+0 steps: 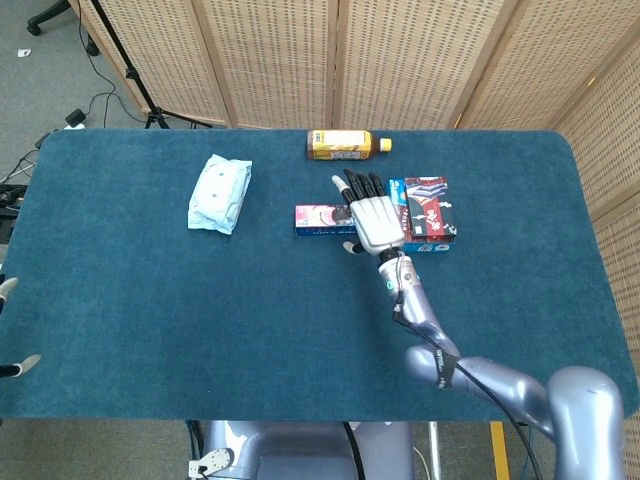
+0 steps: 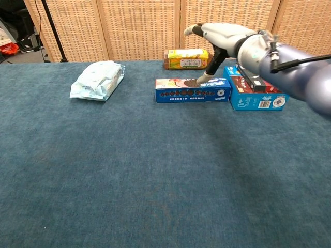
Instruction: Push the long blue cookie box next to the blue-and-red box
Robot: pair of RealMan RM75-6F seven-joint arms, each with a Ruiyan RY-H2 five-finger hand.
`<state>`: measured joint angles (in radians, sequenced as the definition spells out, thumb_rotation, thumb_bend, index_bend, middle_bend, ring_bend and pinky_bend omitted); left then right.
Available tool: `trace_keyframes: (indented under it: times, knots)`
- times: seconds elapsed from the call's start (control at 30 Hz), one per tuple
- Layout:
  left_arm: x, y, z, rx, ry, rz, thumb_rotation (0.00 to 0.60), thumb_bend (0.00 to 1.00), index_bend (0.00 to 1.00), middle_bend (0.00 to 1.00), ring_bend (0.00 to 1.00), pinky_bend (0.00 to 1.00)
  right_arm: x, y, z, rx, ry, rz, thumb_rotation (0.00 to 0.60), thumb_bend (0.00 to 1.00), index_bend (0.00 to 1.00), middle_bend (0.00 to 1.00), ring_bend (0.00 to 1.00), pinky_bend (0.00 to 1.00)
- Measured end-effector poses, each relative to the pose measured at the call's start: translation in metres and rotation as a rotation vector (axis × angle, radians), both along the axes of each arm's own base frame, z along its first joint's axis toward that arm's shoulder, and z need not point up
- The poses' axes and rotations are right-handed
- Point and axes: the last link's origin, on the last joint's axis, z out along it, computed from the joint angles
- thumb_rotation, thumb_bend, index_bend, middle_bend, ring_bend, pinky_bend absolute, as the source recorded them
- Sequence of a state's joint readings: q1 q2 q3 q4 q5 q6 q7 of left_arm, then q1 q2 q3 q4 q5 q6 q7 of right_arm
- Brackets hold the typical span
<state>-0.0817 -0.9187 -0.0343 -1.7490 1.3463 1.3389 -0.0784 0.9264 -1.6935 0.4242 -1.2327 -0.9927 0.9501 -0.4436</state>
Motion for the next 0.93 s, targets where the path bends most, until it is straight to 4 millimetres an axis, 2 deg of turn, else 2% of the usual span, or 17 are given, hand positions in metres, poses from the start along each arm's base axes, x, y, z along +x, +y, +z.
trace_keyframes:
  times: [0.17,0.3,0.4,0.7,0.93]
  knots:
    - [0.004,-0.004,-0.001,0.002,0.004,-0.019,0.6,0.0,0.0,0.0,0.0,0.0,-0.021,0.02,0.048,-0.027,0.039,0.06,0.6,0.0,0.0,0.0,0.0,0.0]
    - [0.006,-0.007,-0.002,0.001,0.01,-0.03,0.6,0.0,0.0,0.0,0.0,0.0,-0.054,0.039,0.085,-0.069,0.093,0.092,0.6,0.0,0.0,0.0,0.0,0.0]
    - [0.007,-0.007,-0.002,0.004,0.017,-0.036,0.6,0.0,0.0,0.0,0.0,0.0,-0.082,0.056,0.105,-0.094,0.108,0.083,0.6,0.0,0.0,0.0,0.0,0.0]
    - [0.011,-0.009,-0.002,0.014,0.037,-0.058,0.6,0.0,0.0,0.0,0.0,0.0,-0.165,0.122,0.141,-0.14,0.051,-0.028,0.6,0.0,0.0,0.0,0.0,0.0]
    - [0.012,-0.014,-0.002,0.021,0.043,-0.061,0.6,0.0,0.0,0.0,0.0,0.0,-0.203,0.174,0.166,-0.197,-0.036,-0.115,0.6,0.0,0.0,0.0,0.0,0.0]
